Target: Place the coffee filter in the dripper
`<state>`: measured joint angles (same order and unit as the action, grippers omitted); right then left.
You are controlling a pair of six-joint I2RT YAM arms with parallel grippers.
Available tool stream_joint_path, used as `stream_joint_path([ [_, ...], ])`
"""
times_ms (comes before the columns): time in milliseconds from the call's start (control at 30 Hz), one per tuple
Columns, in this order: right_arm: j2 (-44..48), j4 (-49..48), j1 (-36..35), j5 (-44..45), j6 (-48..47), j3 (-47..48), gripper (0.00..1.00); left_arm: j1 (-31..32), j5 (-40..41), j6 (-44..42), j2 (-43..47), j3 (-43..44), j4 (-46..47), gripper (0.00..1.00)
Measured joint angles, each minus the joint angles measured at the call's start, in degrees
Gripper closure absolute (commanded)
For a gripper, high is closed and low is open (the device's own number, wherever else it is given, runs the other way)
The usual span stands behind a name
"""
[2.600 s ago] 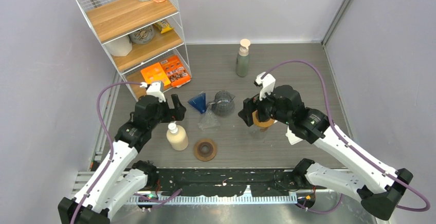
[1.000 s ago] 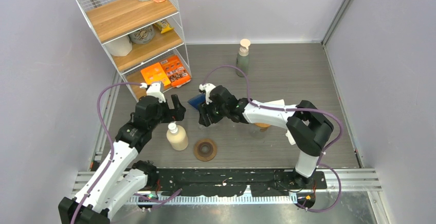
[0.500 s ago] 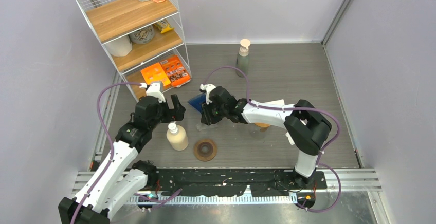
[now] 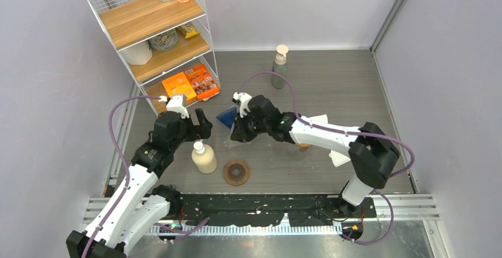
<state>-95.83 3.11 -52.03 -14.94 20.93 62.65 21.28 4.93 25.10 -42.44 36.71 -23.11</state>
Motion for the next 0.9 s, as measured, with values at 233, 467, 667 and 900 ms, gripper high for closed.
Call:
stream_joint_path([
  [233, 10.3, 7.0, 0.0, -0.3, -3.2, 0.7, 0.95, 0.0, 0.0, 0.0, 0.7, 0.0, 0.0, 0.01],
  [467, 20.6, 27.5, 0.0, 14.7, -8.5, 8.9, 0.95, 0.0, 0.0, 0.0, 0.9, 0.0, -0.1, 0.01],
  [667, 27.6, 45.3, 1.2, 28.6, -8.8, 14.6, 0.95, 0.0, 0.0, 0.0, 1.4, 0.0, -0.1, 0.01],
  [900, 27.6, 58.3, 4.2, 37.0, -9.1, 15.1, 0.95, 0.0, -0.1, 0.0, 1.5, 0.0, -0.1, 0.01],
])
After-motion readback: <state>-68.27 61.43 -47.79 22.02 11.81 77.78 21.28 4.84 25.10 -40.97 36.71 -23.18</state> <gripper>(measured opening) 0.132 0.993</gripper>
